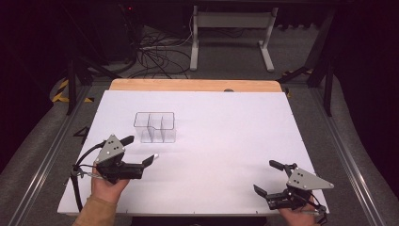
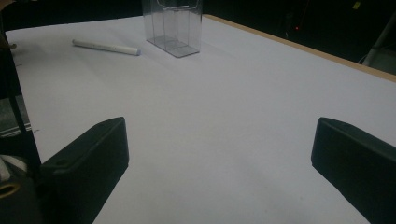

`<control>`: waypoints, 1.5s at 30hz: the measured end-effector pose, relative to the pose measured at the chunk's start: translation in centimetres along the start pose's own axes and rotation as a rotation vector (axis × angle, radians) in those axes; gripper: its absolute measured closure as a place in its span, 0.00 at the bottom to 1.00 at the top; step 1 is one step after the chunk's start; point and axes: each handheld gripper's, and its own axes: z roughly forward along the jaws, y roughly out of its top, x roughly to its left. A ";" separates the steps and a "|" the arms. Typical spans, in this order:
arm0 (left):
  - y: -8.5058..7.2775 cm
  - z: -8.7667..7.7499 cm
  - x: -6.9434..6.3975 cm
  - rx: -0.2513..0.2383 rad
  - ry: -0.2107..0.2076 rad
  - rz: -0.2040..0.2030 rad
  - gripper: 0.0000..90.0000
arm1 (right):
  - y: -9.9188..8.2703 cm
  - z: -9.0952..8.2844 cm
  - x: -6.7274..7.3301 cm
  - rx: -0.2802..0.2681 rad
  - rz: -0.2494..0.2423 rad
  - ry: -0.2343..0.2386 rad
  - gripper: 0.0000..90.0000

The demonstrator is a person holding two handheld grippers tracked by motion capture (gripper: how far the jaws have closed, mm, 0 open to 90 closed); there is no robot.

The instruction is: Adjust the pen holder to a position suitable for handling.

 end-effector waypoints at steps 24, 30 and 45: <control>1.1 0.9 0.9 0.093 -0.028 -0.010 0.22 | 0.0 0.0 0.0 -0.002 -0.004 0.011 0.05; 2.1 1.4 1.0 0.216 0.021 0.042 0.29 | 0.0 0.0 0.0 0.004 -0.001 0.011 0.05; 2.2 2.8 2.7 0.353 -0.029 -0.047 0.35 | 0.0 0.1 0.0 0.008 0.001 0.015 0.05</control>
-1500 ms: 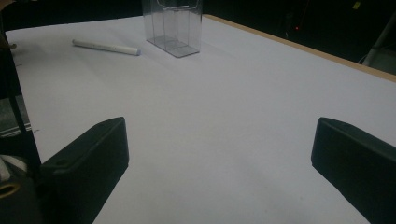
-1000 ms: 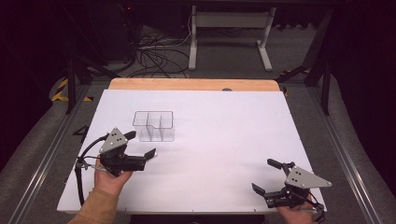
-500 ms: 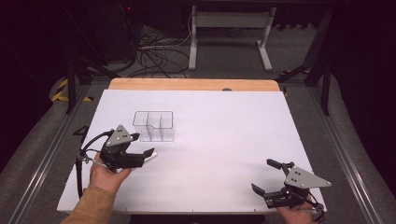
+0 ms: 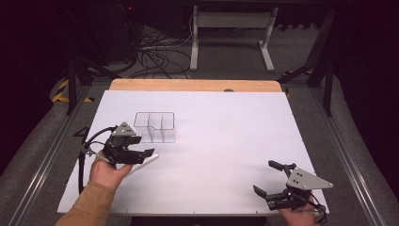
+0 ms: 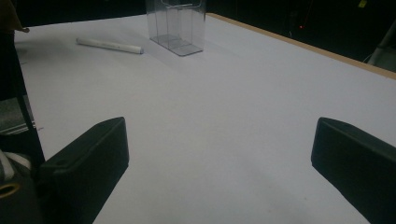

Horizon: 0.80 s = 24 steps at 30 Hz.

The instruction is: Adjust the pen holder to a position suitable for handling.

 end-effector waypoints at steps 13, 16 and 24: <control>0.0 0.8 0.1 0.082 0.004 0.038 0.40 | 0.0 0.1 0.0 0.007 -0.007 0.002 0.05; 0.1 1.3 0.3 0.120 -0.041 -0.004 0.49 | 0.0 0.1 0.0 0.006 -0.006 0.001 0.05; 0.1 2.9 1.0 0.222 -0.036 0.009 0.54 | 0.0 0.2 0.0 0.008 -0.001 0.005 0.05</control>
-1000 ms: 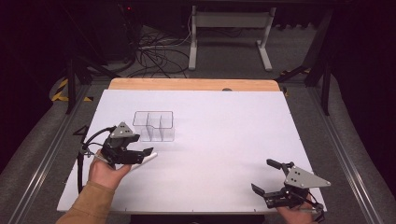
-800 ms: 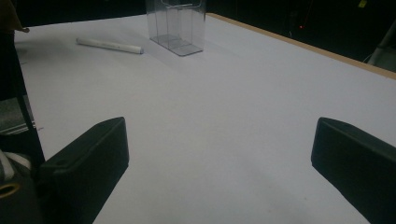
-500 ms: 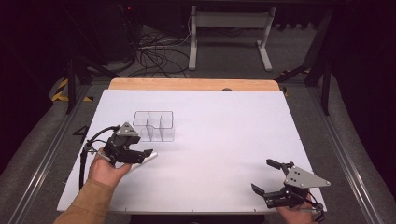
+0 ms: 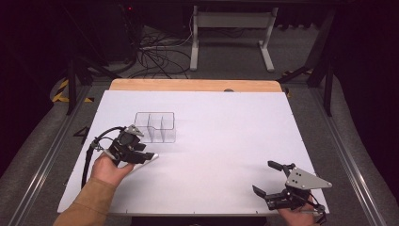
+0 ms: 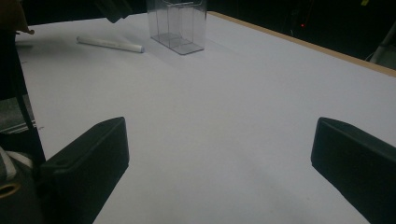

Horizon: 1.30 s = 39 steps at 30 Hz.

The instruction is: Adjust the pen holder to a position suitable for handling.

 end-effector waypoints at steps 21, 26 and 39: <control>0.1 2.3 0.4 0.226 0.024 0.041 0.63 | 0.0 0.1 0.0 0.006 -0.001 0.004 0.05; 0.0 2.7 0.3 0.256 0.023 0.045 0.66 | 0.0 0.1 0.0 0.008 -0.004 0.004 0.05; 0.1 3.4 -0.2 0.314 0.072 0.090 0.81 | 0.0 0.1 0.0 0.010 -0.009 0.006 0.05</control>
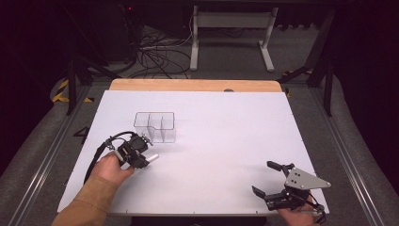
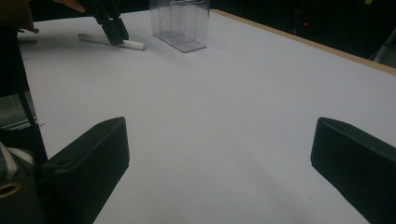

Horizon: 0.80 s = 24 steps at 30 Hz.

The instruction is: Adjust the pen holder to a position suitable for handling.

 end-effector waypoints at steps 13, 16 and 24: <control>0.1 0.5 -0.1 0.024 0.010 0.020 0.86 | 0.0 0.0 0.1 -0.002 -0.003 0.006 0.06; 0.1 0.5 -0.1 0.027 0.013 0.024 0.87 | 0.0 0.0 0.1 -0.002 -0.004 0.006 0.06; 0.1 0.4 -0.4 0.028 0.027 0.037 0.88 | 0.0 0.1 0.1 -0.002 -0.004 0.007 0.06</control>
